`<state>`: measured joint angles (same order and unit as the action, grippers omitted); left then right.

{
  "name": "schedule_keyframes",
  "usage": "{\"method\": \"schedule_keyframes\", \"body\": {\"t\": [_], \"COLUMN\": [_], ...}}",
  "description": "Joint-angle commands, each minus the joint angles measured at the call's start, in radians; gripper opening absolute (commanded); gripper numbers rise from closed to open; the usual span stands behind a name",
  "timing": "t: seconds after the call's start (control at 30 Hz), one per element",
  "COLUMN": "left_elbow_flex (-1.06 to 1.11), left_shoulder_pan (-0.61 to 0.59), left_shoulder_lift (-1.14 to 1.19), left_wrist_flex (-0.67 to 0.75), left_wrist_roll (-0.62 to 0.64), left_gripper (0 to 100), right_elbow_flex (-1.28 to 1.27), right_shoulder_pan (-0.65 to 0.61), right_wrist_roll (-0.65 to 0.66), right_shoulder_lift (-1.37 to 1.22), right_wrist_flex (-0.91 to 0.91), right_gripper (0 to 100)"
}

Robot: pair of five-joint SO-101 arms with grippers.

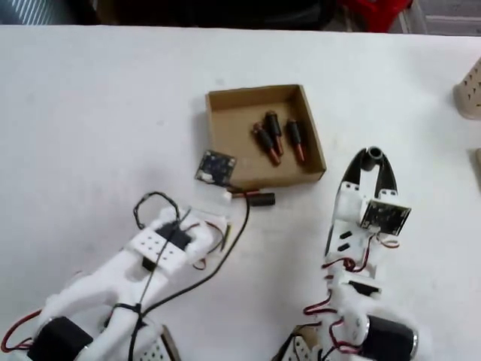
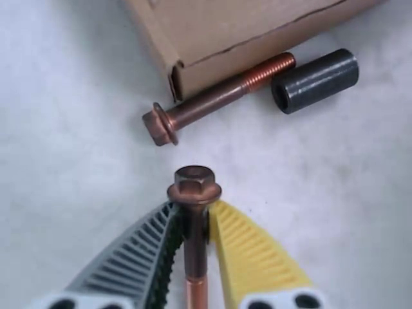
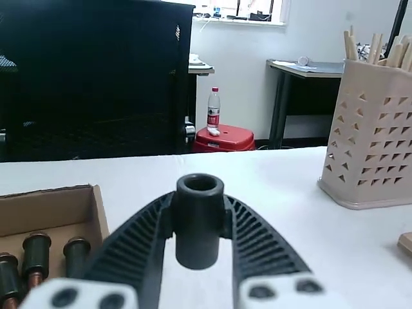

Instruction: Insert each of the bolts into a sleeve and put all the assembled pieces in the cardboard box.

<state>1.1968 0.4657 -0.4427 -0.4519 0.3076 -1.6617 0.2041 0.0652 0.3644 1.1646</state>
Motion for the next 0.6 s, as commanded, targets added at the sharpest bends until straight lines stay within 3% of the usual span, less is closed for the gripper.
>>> {"method": "schedule_keyframes", "body": {"t": [0.0,0.3,0.57], "left_elbow_flex": [-0.005,-0.003,-0.003], "left_shoulder_pan": [0.005,0.005,0.005], "left_shoulder_lift": [-0.042,-0.042,-0.042], "left_wrist_flex": [0.021,0.021,0.021], "left_wrist_roll": [-0.012,-0.012,-0.012], "left_gripper": [2,2,2], "right_elbow_flex": [0.043,0.183,0.31], "right_shoulder_pan": [-0.008,-0.018,-0.054], "right_wrist_roll": [-0.002,-0.002,-0.009], "right_shoulder_lift": [-0.11,-0.599,-0.799], "right_wrist_flex": [0.14,0.565,0.579], "right_gripper": [1.5,1.5,1.5]}}
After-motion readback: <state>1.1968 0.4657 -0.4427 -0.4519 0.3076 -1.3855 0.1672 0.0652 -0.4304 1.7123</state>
